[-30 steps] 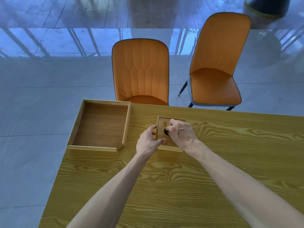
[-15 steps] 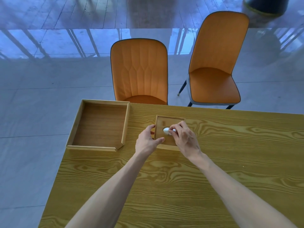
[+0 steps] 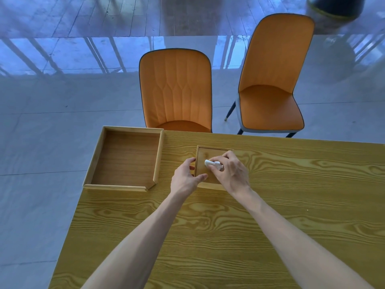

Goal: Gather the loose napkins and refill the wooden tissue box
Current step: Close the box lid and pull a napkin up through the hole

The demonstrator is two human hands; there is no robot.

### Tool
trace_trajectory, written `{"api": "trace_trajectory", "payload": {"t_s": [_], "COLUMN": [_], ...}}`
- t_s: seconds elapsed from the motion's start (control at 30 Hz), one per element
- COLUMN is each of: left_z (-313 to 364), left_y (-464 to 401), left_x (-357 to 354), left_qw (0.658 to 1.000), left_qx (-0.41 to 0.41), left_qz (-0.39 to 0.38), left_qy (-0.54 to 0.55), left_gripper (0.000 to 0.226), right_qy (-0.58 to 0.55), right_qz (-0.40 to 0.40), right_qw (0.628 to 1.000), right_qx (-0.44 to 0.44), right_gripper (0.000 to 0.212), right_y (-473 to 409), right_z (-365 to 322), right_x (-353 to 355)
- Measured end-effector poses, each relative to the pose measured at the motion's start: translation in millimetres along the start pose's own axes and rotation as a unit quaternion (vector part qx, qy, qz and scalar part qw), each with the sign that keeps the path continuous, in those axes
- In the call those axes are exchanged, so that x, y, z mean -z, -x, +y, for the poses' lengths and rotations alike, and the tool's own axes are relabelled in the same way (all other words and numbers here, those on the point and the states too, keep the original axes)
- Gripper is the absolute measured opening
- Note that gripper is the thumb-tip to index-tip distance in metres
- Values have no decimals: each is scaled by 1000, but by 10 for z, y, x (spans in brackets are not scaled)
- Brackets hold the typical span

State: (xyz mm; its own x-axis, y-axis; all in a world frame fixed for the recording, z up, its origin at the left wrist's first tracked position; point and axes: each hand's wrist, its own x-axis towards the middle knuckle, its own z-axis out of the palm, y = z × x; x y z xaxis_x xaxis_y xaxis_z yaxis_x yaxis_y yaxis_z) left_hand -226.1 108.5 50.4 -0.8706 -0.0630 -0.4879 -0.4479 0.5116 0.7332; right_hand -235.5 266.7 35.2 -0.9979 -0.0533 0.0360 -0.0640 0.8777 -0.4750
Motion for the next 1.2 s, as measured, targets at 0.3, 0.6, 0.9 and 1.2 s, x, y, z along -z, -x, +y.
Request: {"api": "trace_trajectory", "payload": {"t_s": [0.3,0.6,0.9,1.2], "left_z": [-8,-6,0,-14], "left_y": [0,-7,2,-9], "left_x": [-1,-3,-7,-16], "left_qw": [1000,1000,1000,1000], "left_qx": [2,1,-2,-3], "left_qz": [-2,0,1,0], "left_qy": [0,-4,-6,-6], "left_gripper": [75,75,75,76], "right_qy": [-158,-369,-315,-449], "right_qz": [36,35,14,26], "right_qw": [984,922,946,882], "right_qx": [-67,-110,-79,-141], "right_gripper": [17,11,31,23], "right_y": [64,98,93,115], "right_z": [-18,70,151,102], "right_x": [6,34,83,67]}}
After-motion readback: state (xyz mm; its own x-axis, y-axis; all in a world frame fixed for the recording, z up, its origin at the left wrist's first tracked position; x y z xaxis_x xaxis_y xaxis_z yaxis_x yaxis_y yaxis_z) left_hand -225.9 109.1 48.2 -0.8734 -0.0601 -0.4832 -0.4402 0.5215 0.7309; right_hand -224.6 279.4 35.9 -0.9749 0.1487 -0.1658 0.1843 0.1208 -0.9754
